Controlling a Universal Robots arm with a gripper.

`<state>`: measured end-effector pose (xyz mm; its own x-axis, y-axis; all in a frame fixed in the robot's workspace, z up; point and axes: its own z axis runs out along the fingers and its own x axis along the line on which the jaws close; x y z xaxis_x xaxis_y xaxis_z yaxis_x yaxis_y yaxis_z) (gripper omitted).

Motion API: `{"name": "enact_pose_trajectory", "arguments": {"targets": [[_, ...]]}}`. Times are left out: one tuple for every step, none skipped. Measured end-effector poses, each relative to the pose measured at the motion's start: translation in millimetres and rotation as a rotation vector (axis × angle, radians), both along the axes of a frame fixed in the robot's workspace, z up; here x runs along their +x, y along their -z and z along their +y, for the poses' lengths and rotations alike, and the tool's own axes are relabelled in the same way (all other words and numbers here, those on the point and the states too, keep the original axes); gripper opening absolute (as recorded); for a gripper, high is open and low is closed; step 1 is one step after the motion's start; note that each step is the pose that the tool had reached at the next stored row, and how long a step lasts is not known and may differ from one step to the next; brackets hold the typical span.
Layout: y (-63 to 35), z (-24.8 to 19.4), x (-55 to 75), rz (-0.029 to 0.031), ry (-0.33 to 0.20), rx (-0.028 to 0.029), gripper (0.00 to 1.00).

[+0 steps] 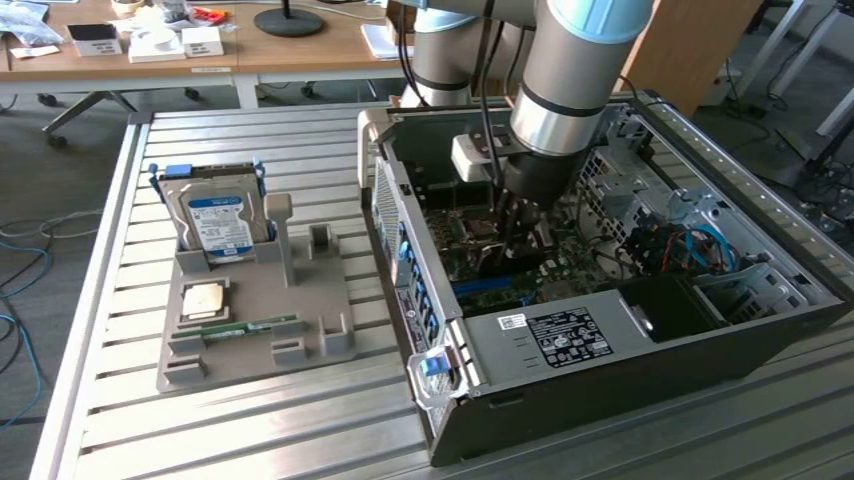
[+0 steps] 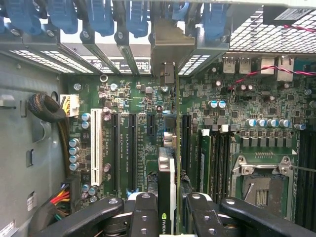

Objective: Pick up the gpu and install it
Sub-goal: 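Insert the gpu into the slot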

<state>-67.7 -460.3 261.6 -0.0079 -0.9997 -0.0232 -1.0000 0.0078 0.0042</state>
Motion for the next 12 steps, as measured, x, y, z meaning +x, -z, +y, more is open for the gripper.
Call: {"name": "enact_pose_trajectory", "arguments": {"targets": [[0.0,0.0,-0.1,0.0,0.0,0.0,0.27],[0.0,0.0,-0.2,0.0,0.0,0.0,0.27],[0.0,0.0,-0.3,-0.0001,-0.001,0.0001,0.27],[0.0,0.0,-0.4,-0.0001,-0.001,0.0001,0.27],[0.0,0.0,-0.4,-0.0001,-0.002,0.0,0.27],[0.0,0.0,-0.5,-0.0002,-0.003,0.0,0.27],[0.0,0.0,-0.5,-0.0001,-0.003,0.0,0.27],[0.0,0.0,-0.5,-0.0002,-0.004,0.0,0.27],[0.0,0.0,-0.5,-0.0002,-0.005,0.0,0.27],[0.0,0.0,-0.5,-0.0001,-0.006,0.0,0.27],[0.0,0.0,-0.5,-0.0002,-0.007,0.0,0.27],[0.0,0.0,-0.7,-0.0002,-0.008,0.0,0.27]]}}
